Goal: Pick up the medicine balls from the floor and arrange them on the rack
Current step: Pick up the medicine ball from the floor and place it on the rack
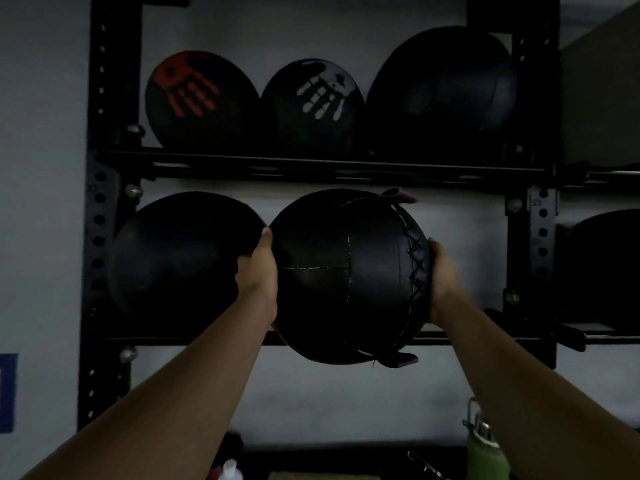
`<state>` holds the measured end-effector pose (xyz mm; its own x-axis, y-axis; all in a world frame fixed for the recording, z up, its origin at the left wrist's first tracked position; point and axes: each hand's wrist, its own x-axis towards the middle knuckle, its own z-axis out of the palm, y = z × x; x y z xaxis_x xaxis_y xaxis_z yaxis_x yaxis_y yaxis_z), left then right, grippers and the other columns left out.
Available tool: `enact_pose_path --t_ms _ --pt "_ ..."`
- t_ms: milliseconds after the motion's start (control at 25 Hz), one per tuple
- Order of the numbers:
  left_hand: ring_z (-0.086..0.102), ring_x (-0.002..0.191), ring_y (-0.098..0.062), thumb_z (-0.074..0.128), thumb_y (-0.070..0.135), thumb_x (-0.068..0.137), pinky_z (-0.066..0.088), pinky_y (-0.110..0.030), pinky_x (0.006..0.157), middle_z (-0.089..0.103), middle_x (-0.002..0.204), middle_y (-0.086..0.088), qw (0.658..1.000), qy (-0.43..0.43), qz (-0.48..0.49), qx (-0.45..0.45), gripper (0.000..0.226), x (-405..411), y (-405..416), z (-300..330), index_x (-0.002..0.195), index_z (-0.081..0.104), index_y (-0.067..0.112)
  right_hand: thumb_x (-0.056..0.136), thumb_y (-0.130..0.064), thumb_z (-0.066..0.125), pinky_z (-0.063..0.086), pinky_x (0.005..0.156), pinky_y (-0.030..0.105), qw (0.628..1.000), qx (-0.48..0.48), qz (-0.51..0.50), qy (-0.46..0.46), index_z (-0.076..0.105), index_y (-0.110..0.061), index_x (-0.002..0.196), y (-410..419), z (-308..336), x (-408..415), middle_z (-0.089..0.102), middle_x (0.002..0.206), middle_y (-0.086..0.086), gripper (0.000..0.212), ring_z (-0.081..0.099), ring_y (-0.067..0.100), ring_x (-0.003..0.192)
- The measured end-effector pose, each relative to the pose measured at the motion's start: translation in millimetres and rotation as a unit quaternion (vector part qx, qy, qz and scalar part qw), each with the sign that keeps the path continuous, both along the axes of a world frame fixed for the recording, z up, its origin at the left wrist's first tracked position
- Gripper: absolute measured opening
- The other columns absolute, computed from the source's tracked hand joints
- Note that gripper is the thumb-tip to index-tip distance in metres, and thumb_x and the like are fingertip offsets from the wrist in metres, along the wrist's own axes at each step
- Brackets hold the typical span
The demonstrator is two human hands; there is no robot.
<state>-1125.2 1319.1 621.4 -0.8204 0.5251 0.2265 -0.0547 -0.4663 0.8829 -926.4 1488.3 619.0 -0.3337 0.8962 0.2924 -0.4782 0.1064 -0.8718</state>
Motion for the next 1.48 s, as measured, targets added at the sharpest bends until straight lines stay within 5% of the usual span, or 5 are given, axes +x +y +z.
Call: enact_pose_path --t_ms 480,720,880,1160,1480 --pt "0.045 0.141 -0.039 0.058 0.074 0.086 0.038 -0.059 0.117 0.048 0.153 -0.013 0.971 0.054 0.226 -0.055 0.085 -20.3 103.7 8.3 0.146 0.049 0.015 0.101 -0.042 0.047 0.057 0.083 0.04 0.997 -0.007 0.077 0.016 0.074 -0.01 0.109 155.1 13.3 -79.7 0.077 0.095 0.01 0.042 0.071 0.031 0.087" --pt "0.054 0.134 -0.03 0.052 0.073 0.091 0.037 -0.056 0.119 0.057 0.144 -0.007 0.936 0.188 0.294 -0.053 0.076 -19.0 143.9 -7.3 0.143 0.051 0.018 0.09 -0.026 0.055 0.037 0.056 0.033 0.999 -0.007 0.039 -0.005 0.055 -0.015 0.066 204.9 -1.9 -103.9 0.051 0.059 0.006 0.026 0.043 0.024 0.056" --pt "0.045 0.146 -0.027 0.043 0.067 0.1 0.034 -0.046 0.122 0.047 0.158 -0.004 0.929 0.238 0.267 -0.092 0.067 -36.1 160.7 -10.2 0.155 0.045 0.029 0.103 -0.023 0.046 0.037 0.056 0.036 0.98 0.092 -0.056 -0.168 0.063 0.009 0.097 234.0 -3.8 -116.7 0.061 0.09 0.028 0.037 0.051 0.028 0.071" --pt "0.036 0.147 -0.034 0.034 0.07 0.1 0.028 -0.055 0.121 0.043 0.158 -0.009 0.907 0.255 0.306 -0.138 0.066 -49.2 172.1 -11.1 0.15 0.047 0.03 0.087 -0.081 0.039 0.053 0.089 0.044 0.941 0.108 0.081 -0.311 0.061 -0.018 0.135 199.4 40.5 -98.7 0.066 0.129 0.014 0.082 0.062 0.036 0.113" --pt "0.047 0.14 -0.034 0.037 0.069 0.099 0.034 -0.056 0.119 0.056 0.147 -0.008 0.921 0.257 0.261 -0.135 0.063 -48.2 160.4 -5.2 0.143 0.05 0.025 0.094 -0.077 0.023 0.015 0.118 0.069 0.88 0.301 -0.177 -0.322 0.015 -0.033 0.162 104.3 2.6 -119.9 0.019 0.167 0.014 0.081 0.019 0.046 0.15"
